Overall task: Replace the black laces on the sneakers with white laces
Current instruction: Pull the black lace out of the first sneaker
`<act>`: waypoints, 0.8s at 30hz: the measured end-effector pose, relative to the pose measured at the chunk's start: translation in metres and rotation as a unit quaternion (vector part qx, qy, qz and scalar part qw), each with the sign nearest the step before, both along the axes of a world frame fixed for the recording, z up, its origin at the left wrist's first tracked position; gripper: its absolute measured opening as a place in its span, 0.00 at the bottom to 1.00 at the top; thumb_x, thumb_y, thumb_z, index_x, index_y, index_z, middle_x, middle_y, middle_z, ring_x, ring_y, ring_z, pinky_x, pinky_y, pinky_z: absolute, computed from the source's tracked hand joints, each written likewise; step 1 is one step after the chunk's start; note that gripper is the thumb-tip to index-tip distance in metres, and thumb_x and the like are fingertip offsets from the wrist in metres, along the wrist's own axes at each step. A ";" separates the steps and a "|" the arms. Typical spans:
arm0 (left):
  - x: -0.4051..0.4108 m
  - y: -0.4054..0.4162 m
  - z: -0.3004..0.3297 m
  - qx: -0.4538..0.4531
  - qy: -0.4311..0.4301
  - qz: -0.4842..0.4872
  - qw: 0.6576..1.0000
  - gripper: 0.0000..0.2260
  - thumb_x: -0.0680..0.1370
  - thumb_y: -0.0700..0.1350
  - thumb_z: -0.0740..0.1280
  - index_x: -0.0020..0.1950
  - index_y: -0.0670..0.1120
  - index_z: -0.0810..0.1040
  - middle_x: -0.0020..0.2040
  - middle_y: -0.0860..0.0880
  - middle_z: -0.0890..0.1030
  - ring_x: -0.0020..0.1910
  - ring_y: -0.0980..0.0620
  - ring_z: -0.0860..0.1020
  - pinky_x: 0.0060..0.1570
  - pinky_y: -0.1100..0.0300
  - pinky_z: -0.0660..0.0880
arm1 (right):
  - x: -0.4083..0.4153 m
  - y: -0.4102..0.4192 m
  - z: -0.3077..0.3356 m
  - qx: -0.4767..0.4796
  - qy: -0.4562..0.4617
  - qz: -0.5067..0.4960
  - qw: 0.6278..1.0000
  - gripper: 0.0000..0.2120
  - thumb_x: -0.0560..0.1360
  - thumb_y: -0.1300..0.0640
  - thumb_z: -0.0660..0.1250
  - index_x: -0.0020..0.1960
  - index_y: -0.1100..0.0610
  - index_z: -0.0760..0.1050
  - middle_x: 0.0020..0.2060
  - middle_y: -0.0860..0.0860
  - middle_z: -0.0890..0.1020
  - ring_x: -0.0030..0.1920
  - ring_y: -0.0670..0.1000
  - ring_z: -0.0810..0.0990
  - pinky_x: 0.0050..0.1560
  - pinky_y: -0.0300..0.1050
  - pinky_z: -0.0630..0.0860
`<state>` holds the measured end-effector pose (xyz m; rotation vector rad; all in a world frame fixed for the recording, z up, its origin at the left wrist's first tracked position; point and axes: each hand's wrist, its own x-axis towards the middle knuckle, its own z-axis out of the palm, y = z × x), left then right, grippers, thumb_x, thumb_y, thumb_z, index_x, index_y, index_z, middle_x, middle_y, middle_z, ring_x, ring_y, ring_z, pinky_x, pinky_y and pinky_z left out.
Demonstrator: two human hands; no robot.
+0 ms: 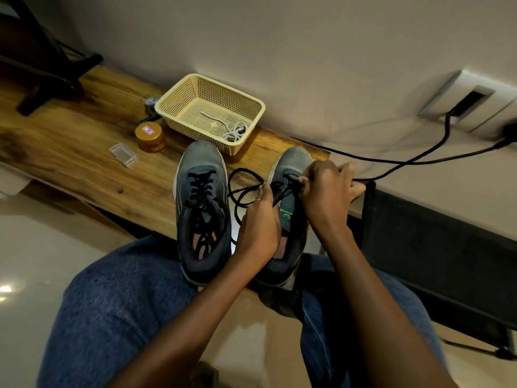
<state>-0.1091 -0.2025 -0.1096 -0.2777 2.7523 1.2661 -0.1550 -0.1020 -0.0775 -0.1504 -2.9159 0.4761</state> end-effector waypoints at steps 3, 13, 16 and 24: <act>-0.001 -0.003 -0.002 -0.004 0.000 0.000 1.000 0.23 0.83 0.40 0.55 0.77 0.43 0.57 0.66 0.39 0.74 0.63 0.42 0.74 0.57 0.53 0.71 | -0.001 -0.001 0.000 -0.037 -0.073 0.054 0.995 0.04 0.77 0.58 0.65 0.51 0.52 0.77 0.53 0.50 0.78 0.62 0.56 0.63 0.52 0.53 0.60; -0.001 -0.002 0.000 0.001 -0.012 -0.010 1.000 0.24 0.83 0.40 0.55 0.78 0.44 0.53 0.63 0.38 0.76 0.59 0.42 0.76 0.51 0.54 0.72 | 0.006 -0.009 0.002 0.067 -0.068 0.119 0.988 0.05 0.74 0.53 0.69 0.48 0.53 0.80 0.55 0.50 0.76 0.61 0.56 0.62 0.49 0.51 0.55; -0.001 -0.002 0.001 0.007 -0.017 -0.003 1.000 0.24 0.83 0.40 0.54 0.78 0.46 0.52 0.57 0.39 0.78 0.50 0.45 0.77 0.41 0.57 0.68 | 0.006 -0.007 0.004 0.041 -0.038 0.072 0.996 0.04 0.74 0.52 0.70 0.47 0.52 0.80 0.58 0.48 0.73 0.62 0.55 0.60 0.48 0.50 0.50; 0.000 -0.005 -0.002 0.014 -0.026 -0.013 0.999 0.25 0.82 0.38 0.55 0.78 0.45 0.53 0.66 0.38 0.74 0.63 0.42 0.74 0.55 0.57 0.71 | 0.000 -0.001 0.002 0.009 -0.089 0.043 0.995 0.09 0.74 0.52 0.68 0.54 0.49 0.78 0.62 0.50 0.69 0.64 0.56 0.60 0.52 0.52 0.57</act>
